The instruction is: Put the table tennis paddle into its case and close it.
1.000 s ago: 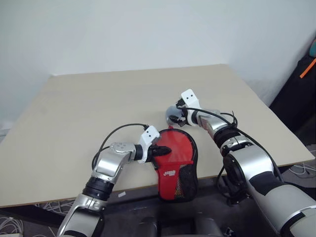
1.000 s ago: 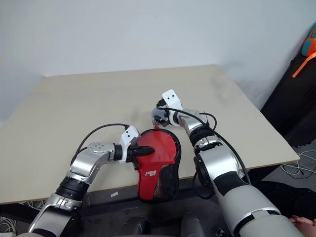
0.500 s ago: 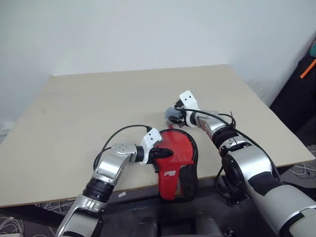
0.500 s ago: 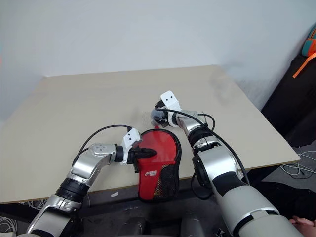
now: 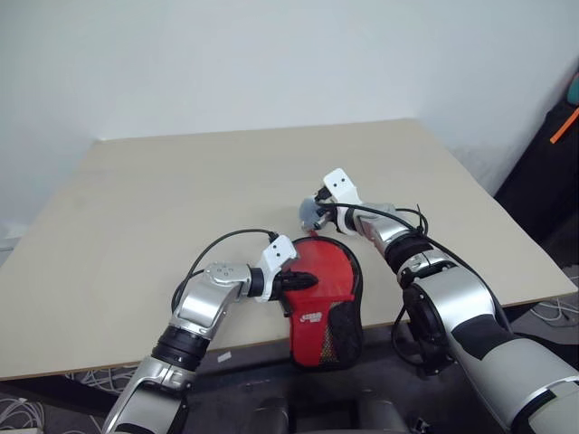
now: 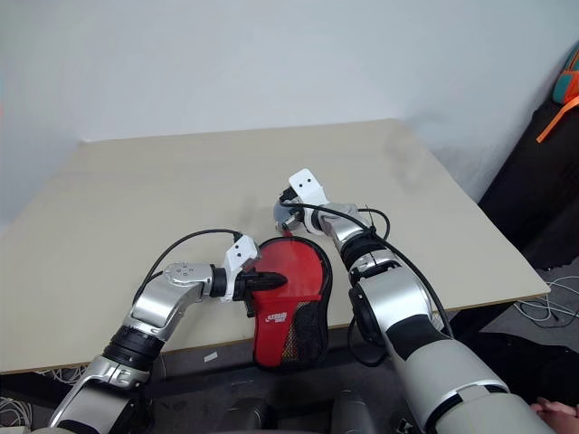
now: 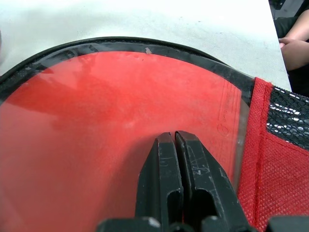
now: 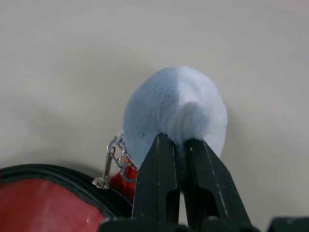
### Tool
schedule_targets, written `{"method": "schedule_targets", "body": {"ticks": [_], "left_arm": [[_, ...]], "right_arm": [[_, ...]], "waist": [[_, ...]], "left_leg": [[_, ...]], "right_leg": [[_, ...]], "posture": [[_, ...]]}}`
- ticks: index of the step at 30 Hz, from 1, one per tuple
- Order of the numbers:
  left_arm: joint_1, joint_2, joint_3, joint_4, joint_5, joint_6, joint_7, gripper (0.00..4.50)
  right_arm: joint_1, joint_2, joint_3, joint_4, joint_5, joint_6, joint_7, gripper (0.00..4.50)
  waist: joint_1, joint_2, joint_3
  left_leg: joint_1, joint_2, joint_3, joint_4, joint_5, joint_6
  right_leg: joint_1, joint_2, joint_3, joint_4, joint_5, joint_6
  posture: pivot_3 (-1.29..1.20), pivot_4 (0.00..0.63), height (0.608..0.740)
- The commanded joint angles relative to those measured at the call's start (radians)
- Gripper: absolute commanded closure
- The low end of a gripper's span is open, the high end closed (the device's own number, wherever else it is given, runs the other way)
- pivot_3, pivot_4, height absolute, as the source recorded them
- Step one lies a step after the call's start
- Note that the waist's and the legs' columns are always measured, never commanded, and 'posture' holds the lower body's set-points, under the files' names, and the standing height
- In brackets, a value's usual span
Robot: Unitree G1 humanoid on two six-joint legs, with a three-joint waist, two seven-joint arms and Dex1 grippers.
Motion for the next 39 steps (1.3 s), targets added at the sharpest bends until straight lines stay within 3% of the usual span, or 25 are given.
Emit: {"method": "schedule_targets", "body": {"ticks": [1, 21, 39], "left_arm": [[0.013, -0.003, -0.033, 0.058, 0.031, -0.024, 0.003, 4.5], [-0.069, -0.082, -0.03, 0.388, 0.09, -0.293, 0.008, 4.5], [-0.105, -0.082, -0.051, 0.531, 0.114, -0.383, -0.042, 4.5]], "right_arm": [[-0.042, -0.017, -0.001, -0.032, -0.01, 0.0, 0.01, 4.49], [-0.022, -0.146, -0.011, -0.227, 0.015, 0.098, 0.085, 4.49], [0.34, -0.423, 0.03, -1.002, 0.031, 0.505, 0.237, 4.49]], "waist": [[0.0, 0.001, -0.001], [0.002, 0.003, -0.002], [0.019, 0.006, -0.005]], "left_leg": [[0.0, 0.0, 0.0, 0.0, 0.0, 0.0], [0.0, -0.001, 0.0, 0.001, 0.0, 0.0], [0.0, -0.001, 0.0, 0.002, 0.0, 0.001]], "right_leg": [[0.0, 0.0, 0.0, 0.0, 0.0, 0.0], [0.001, 0.0, 0.0, 0.0, 0.0, 0.0], [0.002, -0.001, -0.001, 0.0, -0.003, 0.005]], "posture": [[0.0, 0.0, 0.698], [0.0, 0.0, 0.698], [0.0, 0.0, 0.698]]}}
